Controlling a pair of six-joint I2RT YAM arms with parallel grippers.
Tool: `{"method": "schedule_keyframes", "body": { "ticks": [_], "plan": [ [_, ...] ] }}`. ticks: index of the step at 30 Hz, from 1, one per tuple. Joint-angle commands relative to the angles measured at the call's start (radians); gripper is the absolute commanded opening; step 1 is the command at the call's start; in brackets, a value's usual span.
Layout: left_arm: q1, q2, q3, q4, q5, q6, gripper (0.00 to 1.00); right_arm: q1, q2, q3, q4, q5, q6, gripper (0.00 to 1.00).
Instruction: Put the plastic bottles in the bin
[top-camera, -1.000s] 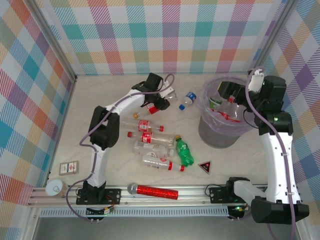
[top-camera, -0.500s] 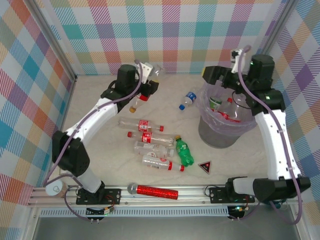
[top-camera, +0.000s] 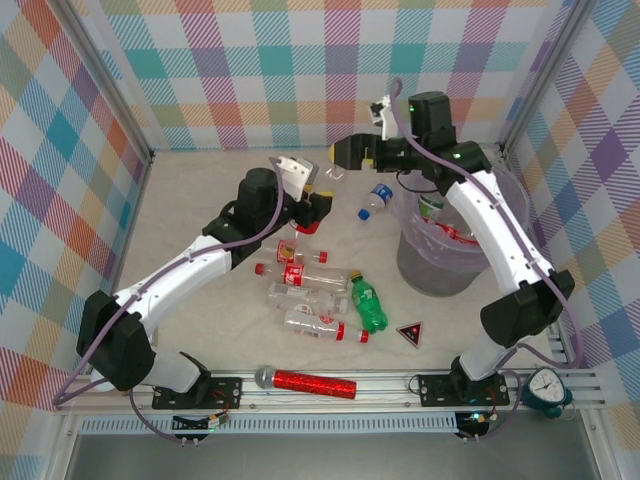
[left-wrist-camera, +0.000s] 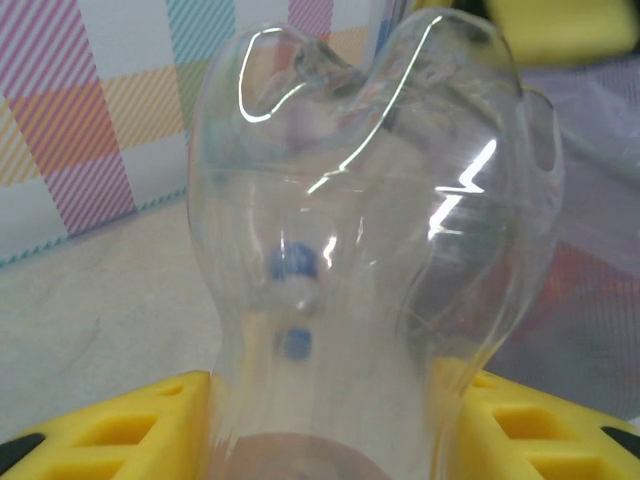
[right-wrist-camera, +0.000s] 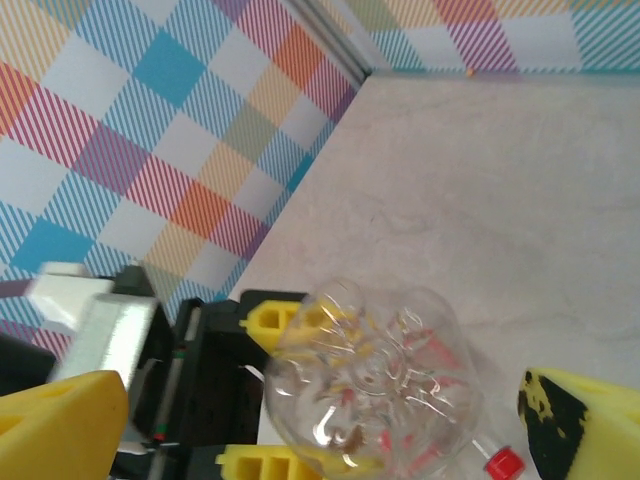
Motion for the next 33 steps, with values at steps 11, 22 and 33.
{"method": "schedule_keyframes", "body": {
  "ticks": [11,22,33],
  "plan": [
    [-0.011,-0.025,-0.032,0.236,0.034,-0.072,0.52,0.057,0.049,-0.008,0.005,-0.04,0.052,0.94],
    [-0.013,0.007,-0.037,0.308,0.083,-0.114,0.53,0.066,0.05,-0.038,0.033,-0.011,0.061,0.78],
    [-0.013,0.008,-0.034,0.305,0.085,-0.119,0.71,0.065,0.042,-0.044,0.063,0.013,0.046,0.67]
  ]
}}
